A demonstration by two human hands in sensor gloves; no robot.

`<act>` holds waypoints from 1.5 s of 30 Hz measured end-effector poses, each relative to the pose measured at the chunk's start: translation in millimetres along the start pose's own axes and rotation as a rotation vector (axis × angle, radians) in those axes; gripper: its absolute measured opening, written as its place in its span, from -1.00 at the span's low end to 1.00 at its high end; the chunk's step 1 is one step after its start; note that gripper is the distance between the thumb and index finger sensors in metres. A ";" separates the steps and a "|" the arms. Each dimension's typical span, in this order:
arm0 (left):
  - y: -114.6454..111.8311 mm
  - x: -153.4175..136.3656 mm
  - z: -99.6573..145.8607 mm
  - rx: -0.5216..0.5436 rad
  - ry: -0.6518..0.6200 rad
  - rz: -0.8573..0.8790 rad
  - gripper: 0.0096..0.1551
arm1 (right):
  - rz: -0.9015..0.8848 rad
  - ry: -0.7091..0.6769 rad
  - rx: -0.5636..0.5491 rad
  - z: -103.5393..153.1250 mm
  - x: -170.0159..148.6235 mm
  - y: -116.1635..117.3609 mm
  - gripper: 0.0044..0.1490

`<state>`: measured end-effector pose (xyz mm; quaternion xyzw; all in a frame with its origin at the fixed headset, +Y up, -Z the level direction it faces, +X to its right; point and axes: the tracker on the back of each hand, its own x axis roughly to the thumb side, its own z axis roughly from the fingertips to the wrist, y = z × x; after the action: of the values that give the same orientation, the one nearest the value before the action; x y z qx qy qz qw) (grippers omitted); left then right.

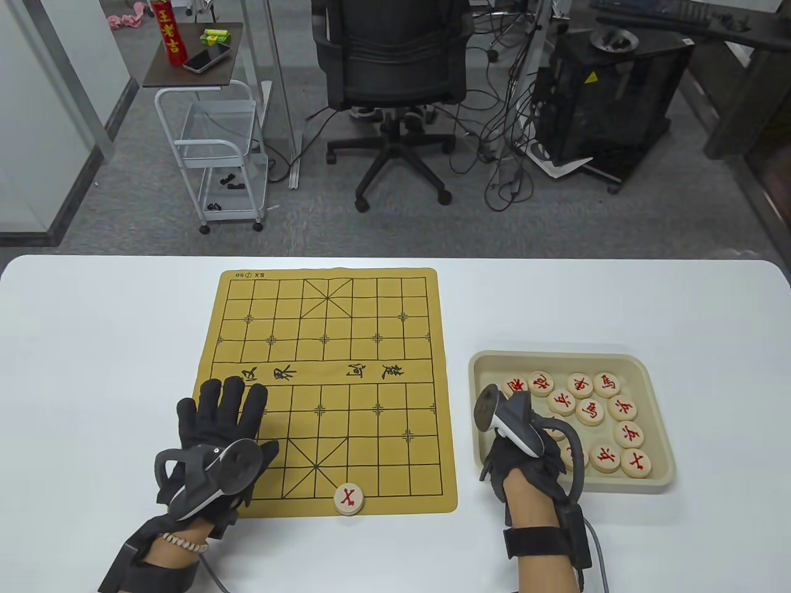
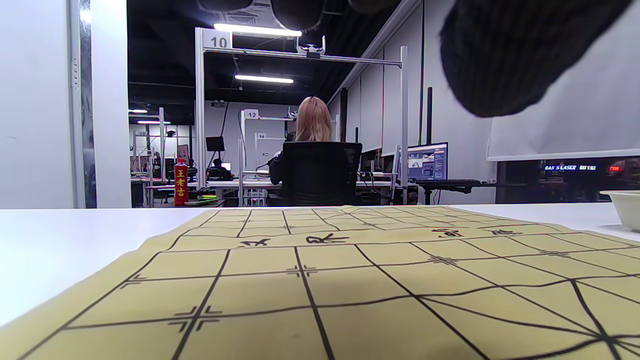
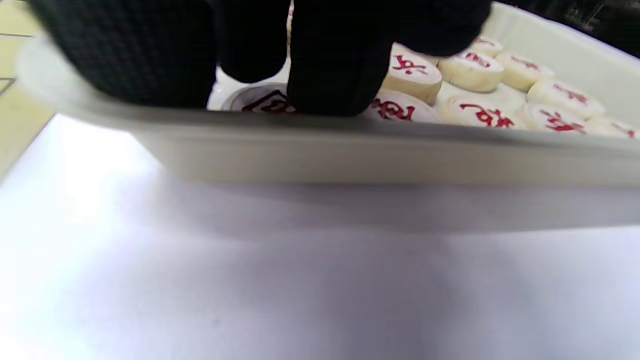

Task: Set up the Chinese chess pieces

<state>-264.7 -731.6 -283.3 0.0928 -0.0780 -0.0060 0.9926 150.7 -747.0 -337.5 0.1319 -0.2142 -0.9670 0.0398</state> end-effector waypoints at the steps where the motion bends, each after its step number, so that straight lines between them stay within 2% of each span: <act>1: 0.0 0.2 0.0 0.000 0.000 -0.001 0.17 | 0.002 0.008 0.016 -3.2 -0.6 0.6 -0.26; 12: -0.3 0.5 0.0 0.004 -0.003 -0.002 0.17 | 0.095 0.039 -0.018 -12.2 6.7 6.8 -0.18; 15: -0.2 0.3 0.0 0.005 -0.005 0.000 0.17 | 0.113 0.013 -0.133 -9.8 2.9 9.2 -0.18; 16: -0.2 0.1 0.0 0.005 -0.004 0.001 0.17 | 0.115 0.015 -0.142 -9.5 2.3 9.3 -0.18; 20: -0.3 -0.9 -0.2 0.004 0.000 0.007 0.17 | 0.068 0.039 -0.302 5.7 -4.8 -5.8 -0.17; 22: -0.9 -1.1 -0.6 -0.001 0.001 0.008 0.17 | 0.024 -0.026 -0.370 20.3 1.5 -16.3 -0.16; 24: -1.3 -1.0 -0.7 -0.005 0.000 0.008 0.17 | -0.012 -0.202 -0.405 40.9 19.4 -21.8 -0.16; 27: -1.5 -0.9 -0.4 -0.004 -0.001 0.005 0.17 | -0.033 -0.415 -0.394 72.1 56.9 -14.8 -0.16; 29: -1.8 -0.9 -0.4 -0.007 -0.003 0.003 0.17 | -0.013 -0.500 -0.378 85.3 78.0 -5.3 -0.16; 32: -2.1 -0.5 -0.2 -0.011 -0.003 -0.002 0.17 | 0.078 -0.595 -0.355 100.4 113.4 17.3 -0.16; 36: -2.1 -0.4 -0.2 -0.014 -0.005 -0.003 0.17 | 0.141 -0.636 -0.302 103.4 138.8 40.3 -0.16; 39: -2.0 -0.7 -0.3 -0.015 -0.003 0.000 0.16 | 0.161 -0.640 -0.268 99.4 147.4 51.9 -0.16; 40: -2.1 -0.6 -0.3 -0.015 -0.004 -0.001 0.17 | 0.159 -0.621 -0.294 101.3 147.0 50.9 -0.16; 41: -2.1 -0.6 -0.3 -0.015 -0.004 -0.001 0.17 | 0.162 -0.628 -0.239 100.5 147.0 49.9 -0.17; 43: -2.2 -0.6 -0.4 -0.016 -0.005 -0.001 0.17 | 0.131 -0.635 -0.181 100.3 140.1 44.1 -0.13; 45: -2.1 -0.7 -0.3 -0.016 -0.005 -0.001 0.17 | 0.090 -0.596 -0.214 98.9 125.6 29.3 -0.15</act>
<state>-265.3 -733.6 -284.0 0.0848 -0.0803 -0.0073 0.9931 3.6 -750.4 -268.5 -0.1715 -0.1191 -0.9774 0.0315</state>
